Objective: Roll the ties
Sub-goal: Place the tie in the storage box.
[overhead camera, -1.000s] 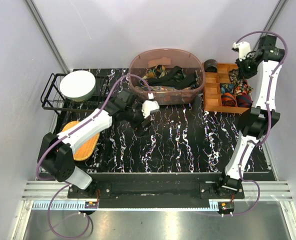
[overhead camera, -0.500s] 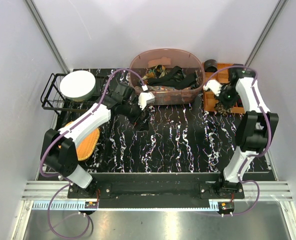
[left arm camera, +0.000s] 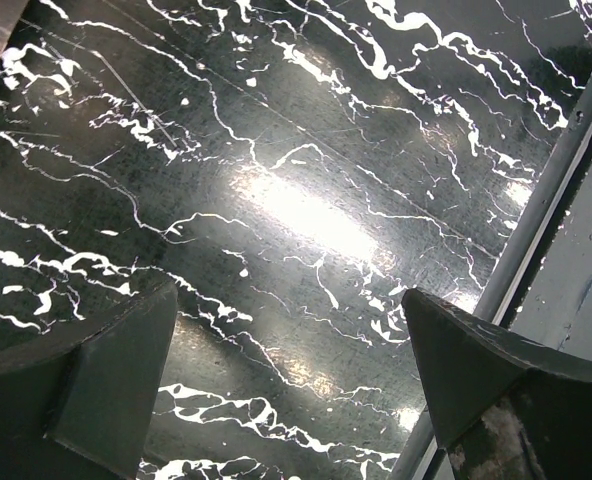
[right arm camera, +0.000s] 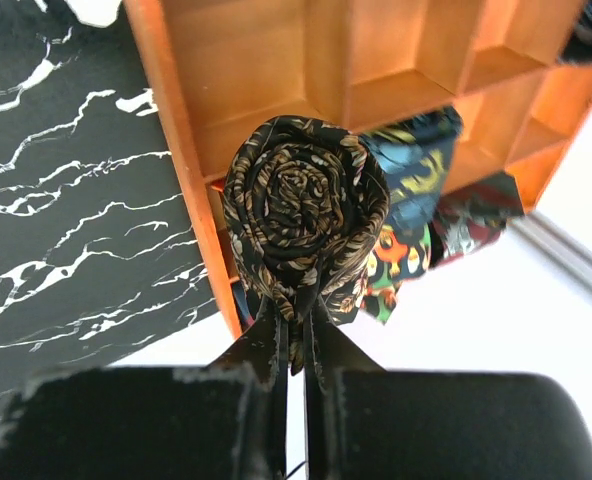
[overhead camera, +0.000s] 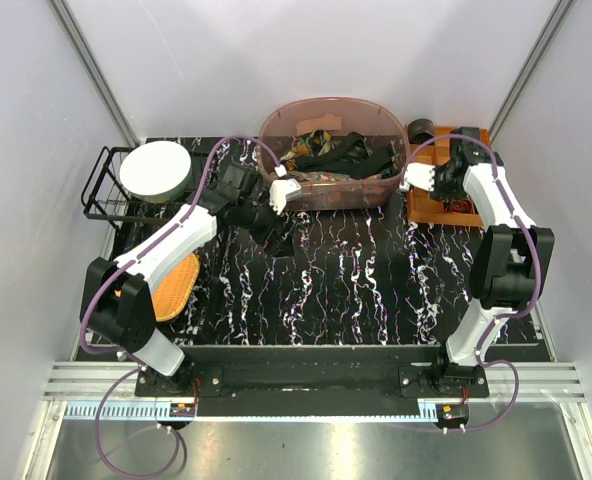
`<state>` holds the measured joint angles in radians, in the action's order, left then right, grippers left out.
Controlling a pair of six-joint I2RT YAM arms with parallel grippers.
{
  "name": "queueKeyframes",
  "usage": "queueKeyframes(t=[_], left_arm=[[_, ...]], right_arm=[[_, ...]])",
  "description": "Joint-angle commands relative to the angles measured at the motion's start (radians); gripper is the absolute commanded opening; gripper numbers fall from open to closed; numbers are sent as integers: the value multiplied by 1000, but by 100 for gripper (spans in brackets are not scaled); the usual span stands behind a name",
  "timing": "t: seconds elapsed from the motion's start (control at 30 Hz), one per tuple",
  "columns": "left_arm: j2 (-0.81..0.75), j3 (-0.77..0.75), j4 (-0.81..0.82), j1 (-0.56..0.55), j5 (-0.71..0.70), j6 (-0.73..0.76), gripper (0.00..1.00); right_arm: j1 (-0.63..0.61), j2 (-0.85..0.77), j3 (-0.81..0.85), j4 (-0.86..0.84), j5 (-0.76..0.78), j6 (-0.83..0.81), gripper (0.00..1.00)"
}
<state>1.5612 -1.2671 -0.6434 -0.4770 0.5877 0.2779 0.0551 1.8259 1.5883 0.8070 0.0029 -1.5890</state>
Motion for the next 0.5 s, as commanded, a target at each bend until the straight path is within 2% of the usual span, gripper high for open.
queueKeyframes(t=[0.0,0.47], left_arm=[[-15,-5,19,20,26,-23,99],[-18,23,21,38,32,-31,99]], right_arm=[[-17,-47,-69,-126,36,-146,0],[-47,1,-96,-186,29,-152,0]])
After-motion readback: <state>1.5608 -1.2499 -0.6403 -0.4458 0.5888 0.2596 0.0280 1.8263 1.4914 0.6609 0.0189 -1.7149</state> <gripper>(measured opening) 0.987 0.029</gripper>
